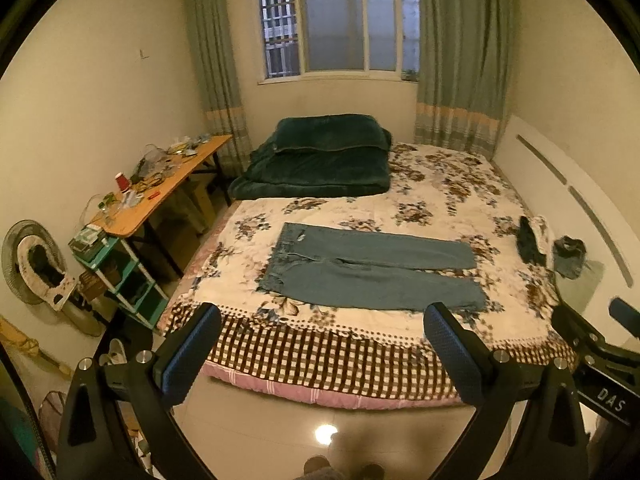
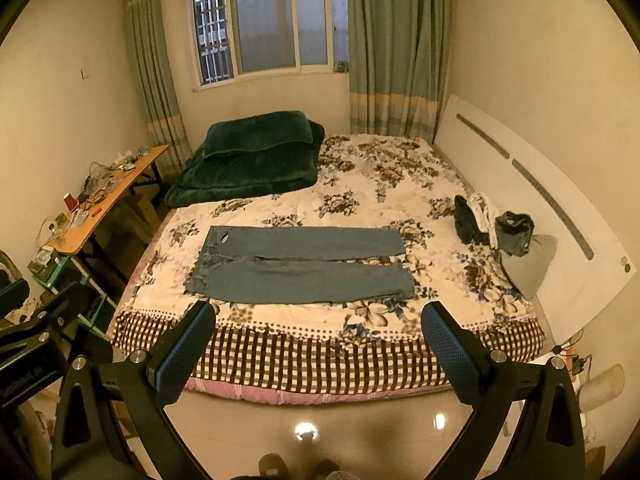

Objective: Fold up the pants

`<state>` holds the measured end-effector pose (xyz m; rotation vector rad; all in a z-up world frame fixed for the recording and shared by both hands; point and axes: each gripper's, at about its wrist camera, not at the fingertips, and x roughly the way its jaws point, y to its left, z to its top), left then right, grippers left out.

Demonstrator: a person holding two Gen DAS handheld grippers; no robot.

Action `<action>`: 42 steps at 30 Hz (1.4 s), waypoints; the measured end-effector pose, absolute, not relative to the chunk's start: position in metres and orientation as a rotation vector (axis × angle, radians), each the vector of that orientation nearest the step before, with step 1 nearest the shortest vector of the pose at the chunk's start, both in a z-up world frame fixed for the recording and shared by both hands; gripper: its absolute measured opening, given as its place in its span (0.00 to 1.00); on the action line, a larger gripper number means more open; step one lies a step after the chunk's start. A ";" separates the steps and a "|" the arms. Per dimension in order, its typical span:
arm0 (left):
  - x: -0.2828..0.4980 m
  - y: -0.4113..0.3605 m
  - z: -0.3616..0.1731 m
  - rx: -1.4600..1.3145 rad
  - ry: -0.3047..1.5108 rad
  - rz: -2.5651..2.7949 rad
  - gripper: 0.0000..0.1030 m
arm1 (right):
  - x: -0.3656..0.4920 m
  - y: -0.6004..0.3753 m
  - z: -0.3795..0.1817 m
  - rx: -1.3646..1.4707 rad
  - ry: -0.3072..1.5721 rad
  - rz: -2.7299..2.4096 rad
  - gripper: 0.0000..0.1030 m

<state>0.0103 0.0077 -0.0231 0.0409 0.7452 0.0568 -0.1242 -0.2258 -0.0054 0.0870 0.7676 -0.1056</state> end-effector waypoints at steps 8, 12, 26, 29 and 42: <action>0.075 0.003 -0.071 0.066 0.813 0.141 1.00 | -0.061 -0.254 -0.065 0.150 0.829 -0.090 1.00; 0.140 0.001 -0.107 0.093 0.877 0.163 1.00 | -0.002 -0.261 -0.105 0.155 0.889 -0.095 1.00; 0.457 -0.012 -0.253 0.225 1.111 0.088 1.00 | 0.337 -0.266 -0.263 0.162 1.158 -0.160 1.00; 0.515 -0.026 -0.292 0.320 1.120 0.068 1.00 | 0.421 -0.267 -0.313 0.084 1.248 -0.158 1.00; 0.714 -0.080 -0.482 0.590 1.288 0.027 1.00 | 0.699 -0.328 -0.548 -0.308 1.612 0.002 1.00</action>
